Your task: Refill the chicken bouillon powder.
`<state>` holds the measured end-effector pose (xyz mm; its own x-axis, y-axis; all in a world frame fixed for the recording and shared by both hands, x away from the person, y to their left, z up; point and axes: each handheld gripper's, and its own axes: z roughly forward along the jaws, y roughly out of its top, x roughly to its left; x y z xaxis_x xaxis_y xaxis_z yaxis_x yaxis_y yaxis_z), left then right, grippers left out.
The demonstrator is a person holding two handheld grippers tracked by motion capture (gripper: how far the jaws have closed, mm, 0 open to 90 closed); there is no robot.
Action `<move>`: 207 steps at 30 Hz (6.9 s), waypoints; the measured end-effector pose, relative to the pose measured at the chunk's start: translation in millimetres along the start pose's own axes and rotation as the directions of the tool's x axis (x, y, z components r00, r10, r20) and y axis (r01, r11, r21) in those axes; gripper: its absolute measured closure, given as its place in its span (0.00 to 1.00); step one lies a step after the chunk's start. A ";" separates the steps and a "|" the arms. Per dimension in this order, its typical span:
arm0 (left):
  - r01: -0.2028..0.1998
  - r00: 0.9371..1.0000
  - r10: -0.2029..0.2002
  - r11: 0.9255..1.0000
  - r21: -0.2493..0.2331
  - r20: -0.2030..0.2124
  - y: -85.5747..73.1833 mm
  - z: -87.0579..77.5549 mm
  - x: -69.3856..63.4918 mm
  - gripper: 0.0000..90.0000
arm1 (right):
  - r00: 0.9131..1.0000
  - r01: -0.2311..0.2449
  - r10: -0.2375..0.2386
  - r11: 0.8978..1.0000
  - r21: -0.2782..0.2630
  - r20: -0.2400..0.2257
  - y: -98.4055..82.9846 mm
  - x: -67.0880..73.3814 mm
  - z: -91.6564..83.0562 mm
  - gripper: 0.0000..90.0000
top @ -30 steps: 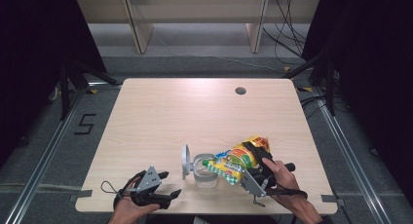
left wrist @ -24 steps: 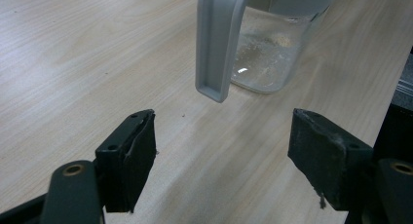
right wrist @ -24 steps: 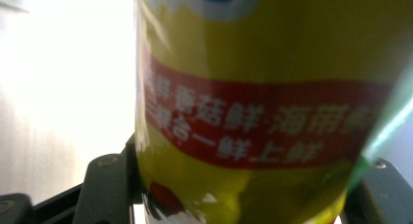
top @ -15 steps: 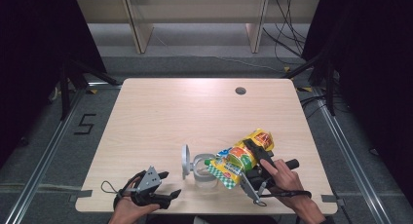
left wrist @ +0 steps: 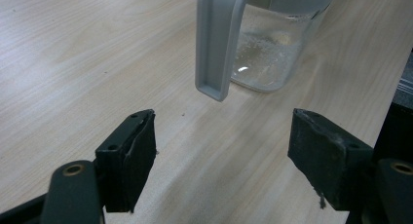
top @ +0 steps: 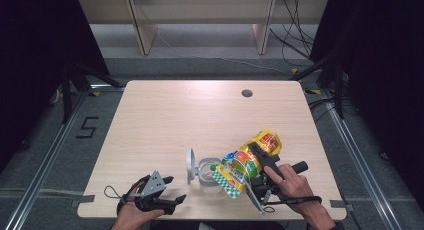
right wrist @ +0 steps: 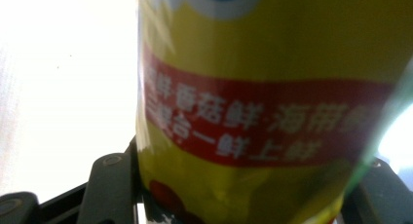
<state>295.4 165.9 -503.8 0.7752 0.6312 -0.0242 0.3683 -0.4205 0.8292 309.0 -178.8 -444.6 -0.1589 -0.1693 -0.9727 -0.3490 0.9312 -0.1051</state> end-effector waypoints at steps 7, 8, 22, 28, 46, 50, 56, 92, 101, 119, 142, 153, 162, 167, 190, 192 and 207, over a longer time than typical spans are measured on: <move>0.006 1.000 -0.006 1.000 -0.005 0.005 0.0 0.2 -0.6 0.28 | 0.998 0.052 -0.051 0.999 -0.005 0.037 2.2 -1.3 -0.9 0.46; -0.021 1.000 0.022 1.000 -0.005 0.006 0.6 0.1 0.9 0.28 | 0.997 0.063 -0.062 0.998 -0.008 0.040 2.2 -1.9 -0.9 0.46; 0.003 1.000 -0.003 1.000 -0.004 -0.002 -0.1 -0.2 0.2 0.28 | 0.991 0.119 -0.119 0.993 0.000 0.053 3.7 -6.1 -2.1 0.47; 0.009 1.000 -0.009 1.000 -0.001 0.011 0.3 -0.7 -0.2 0.28 | 0.994 0.098 -0.098 0.995 0.009 0.057 3.3 -2.9 -3.6 0.47; 0.004 1.000 -0.004 1.000 -0.007 0.000 -0.1 0.0 -0.1 0.28 | 0.995 0.078 -0.080 0.996 0.038 0.055 4.8 -0.3 -7.1 0.47; 0.009 1.000 -0.009 1.000 -0.002 0.009 0.1 -0.4 0.0 0.28 | 0.981 0.176 -0.174 0.984 -0.011 0.089 6.0 -8.2 -3.7 0.48; -0.003 1.000 0.003 1.000 -0.002 0.006 0.3 -0.6 1.1 0.28 | 0.982 0.165 -0.164 0.986 0.003 0.095 5.9 -6.4 -4.9 0.47; -0.025 1.000 0.025 1.000 -0.004 0.003 0.7 -1.2 2.3 0.28 | 0.971 0.223 -0.222 0.975 0.001 0.094 9.2 -6.9 -9.7 0.53; 0.004 1.000 -0.004 1.000 -0.003 0.000 0.1 -0.6 0.7 0.28 | 0.965 0.234 -0.234 0.972 0.008 0.117 8.6 -7.1 -9.7 0.53; -0.004 1.000 0.004 1.000 0.003 0.005 0.4 -0.8 1.0 0.28 | 0.939 0.316 -0.316 0.949 0.019 0.133 11.8 -11.3 -13.9 0.53; -0.002 1.000 0.002 1.000 -0.002 -0.003 0.2 -0.9 1.1 0.28 | 0.944 0.302 -0.302 0.953 0.018 0.132 9.0 -11.2 -14.7 0.53; -0.006 1.000 0.006 1.000 -0.003 0.001 0.4 -1.0 1.2 0.28 | 0.943 0.303 -0.302 0.953 0.016 0.141 7.7 -12.0 -15.4 0.54; 0.008 1.000 -0.008 1.000 0.002 0.003 0.2 -0.7 0.8 0.28 | 0.946 0.295 -0.295 0.955 0.020 0.137 7.1 -11.8 -16.0 0.54; 0.010 1.000 -0.010 1.000 0.001 0.003 0.1 -0.6 0.7 0.28 | 0.941 0.306 -0.305 0.952 0.020 0.144 7.1 -12.6 -16.0 0.54; 0.006 1.000 -0.006 1.000 -0.007 0.002 0.3 -0.6 0.9 0.28 | 0.942 0.303 -0.302 0.953 0.017 0.148 4.5 -12.0 -15.7 0.55; 0.007 1.000 -0.007 1.000 -0.007 0.002 0.2 -0.7 0.9 0.28 | 0.943 0.300 -0.299 0.954 0.018 0.147 4.5 -11.8 -15.7 0.55; 0.005 1.000 -0.005 1.000 -0.007 0.001 0.3 -0.8 0.9 0.28 | 0.947 0.287 -0.286 0.958 0.015 0.145 3.3 -11.6 -15.6 0.55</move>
<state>295.8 166.9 -503.2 0.7735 0.6331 -0.0290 0.3687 -0.4123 0.8331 295.3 -178.8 -430.5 0.0831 -0.3799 -0.9213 -0.3660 0.8482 -0.3828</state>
